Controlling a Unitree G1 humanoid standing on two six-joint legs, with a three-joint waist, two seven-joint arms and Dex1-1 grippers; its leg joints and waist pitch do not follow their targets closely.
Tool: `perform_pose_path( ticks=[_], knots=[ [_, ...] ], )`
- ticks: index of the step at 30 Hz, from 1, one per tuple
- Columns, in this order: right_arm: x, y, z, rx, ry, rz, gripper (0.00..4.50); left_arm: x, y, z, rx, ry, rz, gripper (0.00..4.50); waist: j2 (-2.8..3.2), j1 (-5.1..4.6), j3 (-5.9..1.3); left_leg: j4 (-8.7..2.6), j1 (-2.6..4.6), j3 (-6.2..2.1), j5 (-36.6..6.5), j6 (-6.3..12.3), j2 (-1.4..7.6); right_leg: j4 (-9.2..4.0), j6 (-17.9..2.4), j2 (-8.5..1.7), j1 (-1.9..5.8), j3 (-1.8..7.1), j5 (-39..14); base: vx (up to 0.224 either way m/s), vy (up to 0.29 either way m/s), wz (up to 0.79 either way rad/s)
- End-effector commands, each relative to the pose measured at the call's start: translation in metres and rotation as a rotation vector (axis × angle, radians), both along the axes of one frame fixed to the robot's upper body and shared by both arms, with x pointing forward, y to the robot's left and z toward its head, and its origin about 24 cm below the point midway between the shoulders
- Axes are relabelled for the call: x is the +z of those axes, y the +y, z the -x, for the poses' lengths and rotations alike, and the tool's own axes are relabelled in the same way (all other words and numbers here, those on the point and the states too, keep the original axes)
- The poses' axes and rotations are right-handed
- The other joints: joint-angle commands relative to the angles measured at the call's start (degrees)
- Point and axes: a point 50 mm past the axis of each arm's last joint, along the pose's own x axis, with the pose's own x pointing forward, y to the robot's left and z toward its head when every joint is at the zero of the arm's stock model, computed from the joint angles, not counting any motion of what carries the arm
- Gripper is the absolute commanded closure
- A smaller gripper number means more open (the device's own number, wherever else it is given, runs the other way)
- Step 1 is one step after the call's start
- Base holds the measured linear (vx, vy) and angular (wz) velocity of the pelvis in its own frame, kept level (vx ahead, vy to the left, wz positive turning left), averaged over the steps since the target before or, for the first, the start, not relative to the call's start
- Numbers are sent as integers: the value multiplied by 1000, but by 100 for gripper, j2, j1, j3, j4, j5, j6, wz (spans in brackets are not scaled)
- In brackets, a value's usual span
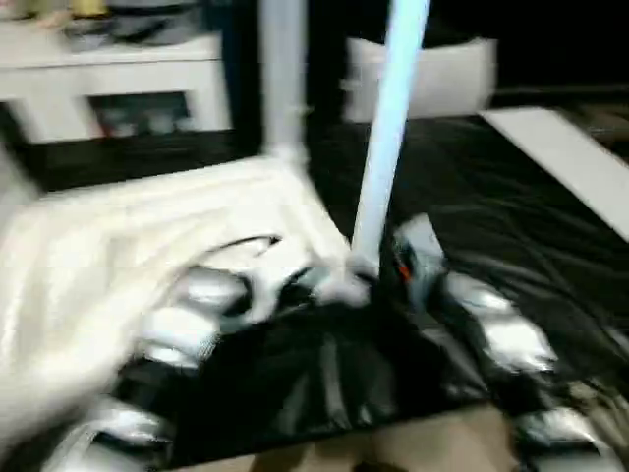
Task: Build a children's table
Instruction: Rotate leg to tighten
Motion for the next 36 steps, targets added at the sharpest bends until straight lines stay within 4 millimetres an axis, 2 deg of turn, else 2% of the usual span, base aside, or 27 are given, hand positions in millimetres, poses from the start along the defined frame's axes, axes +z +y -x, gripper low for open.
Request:
perform_pose_path(
  ticks=[1, 2, 3, 4, 5, 6, 9, 10, 11, 13, 14, 16, 17, 20, 22, 23, 32, 36],
  knots=[
    [0, 30, 1, 57, 19, -14, 184, 23, -24, -3, -13, -107, 59, 450, 47, -24, -363, -508, -51, -48, -2314, 323, 56, -363, 65, -294, 468, 149, -2735, 0, 0, 0],
    [0, 31, 1, 62, 19, -14, 184, 23, -25, -3, -14, -113, 50, 450, -39, -76, -336, -429, 23, 35, -2288, 333, -89, -441, -51, -313, 338, 158, -2948, 0, 0, 0],
    [0, 31, 2, 72, 19, -33, 184, 23, -25, -3, -16, -118, 43, 450, -77, -82, -335, -401, 10, 57, -2176, 348, -143, -458, -40, -316, 331, 150, -3099, 0, 0, 0],
    [0, 31, 2, 72, 18, -35, 128, 23, -25, -3, -16, -118, 43, 450, -73, -70, -345, -380, -1, 74, -2028, 369, -176, -460, -33, -326, 333, 155, -3180, 0, 0, 0],
    [2, 31, 3, 73, 8, -63, 128, 23, -26, -2, -16, -119, 38, 450, -79, -39, -349, -371, -6, 98, -1779, 419, -184, -464, -50, -335, 311, 181, -3215, 0, 0, 0],
    [3, 31, 3, 66, 8, -77, 114, 23, -25, -2, -14, -118, 35, 450, -62, -8, -355, -380, -19, 104, -1587, 446, -166, -434, -128, -327, 303, 213, -3067, 0, 0, 0],
    [4, 29, 4, 70, -5, -76, 85, 22, -20, -2, -4, -121, 12, 450, -59, 29, -364, -406, -43, 106, -1407, 460, -120, -339, -314, -301, 299, 282, -2684, 0, 0, 0],
    [4, 28, 4, 68, -11, -74, 76, 22, -19, -3, -2, -124, 8, 450, -32, 39, -369, -405, -47, 107, -1364, 460, -121, -316, -355, -300, 302, 296, -2602, 0, 0, 0],
    [5, 27, 4, 63, -17, -72, 70, 22, -19, -3, 3, -125, 5, 450, -55, 63, -376, -402, -42, 122, -1297, 466, -122, -282, -439, -294, 295, 330, -2502, 0, 0, 0],
    [6, 25, 5, 65, -27, -71, 62, 22, -17, -3, -2, -127, 0, 450, -51, 88, -382, -402, -55, 125, -1214, 481, -121, -261, -474, -300, 309, 343, -2442, 0, 0, 0],
    [8, 19, 6, 73, -41, -71, 39, 21, -14, -4, -6, -126, -9, 450, -15, 113, -390, -401, -58, 127, -1119, 489, -119, -237, -497, -297, 312, 356, -2352, 0, 0, 0],
    [8, 16, 7, 79, -47, -71, 27, 21, -13, -4, -7, -126, -13, 450, -33, 154, -400, -395, -56, 139, -1018, 511, -113, -218, -538, -286, 310, 375, -2186, 0, 0, 0],
    [9, 10, 8, 83, -55, -60, 21, 21, -10, -5, -10, -125, -16, 450, -55, 176, -402, -390, -83, 142, -945, 520, -118, -179, -558, -276, 317, 391, -2112, 0, 0, 0],
    [10, -2, 11, 102, -66, -35, 10, 20, -5, -6, -26, -123, -23, 450, -69, 223, -407, -377, -87, 150, -879, 523, -131, -170, -535, -274, 320, 401, -2169, 0, 0, 0],
    [11, -16, 13, 121, -81, 10, 10, 19, 0, -5, -53, -114, -32, 450, -59, 285, -409, -377, -87, 158, -776, 552, -122, -162, -507, -267, 315, 412, -2125, 0, 0, 0],
    [14, -31, 15, 156, -91, 53, 10, 17, 6, -4, -82, -89, -39, 450, -58, 313, -410, -382, -76, 158, -801, 562, -114, -157, -532, -261, 310, 413, -2097, 0, 0, 0],
    [27, -59, 18, 253, -114, 88, 10, 12, 18, 0, -191, -46, -59, 450, -75, 349, -392, -385, -52, 166, -1024, 550, -117, -198, -457, -258, 291, 401, -2411, 0, 0, 0],
    [32, -67, 29, 446, -86, 98, 10, 10, 29, 4, -333, -17, -83, 450, -89, 398, -399, -379, -52, 168, -1008, 635, -120, -191, -453, -249, 295, 407, -2396, 0, 0, 0]
  ],
)
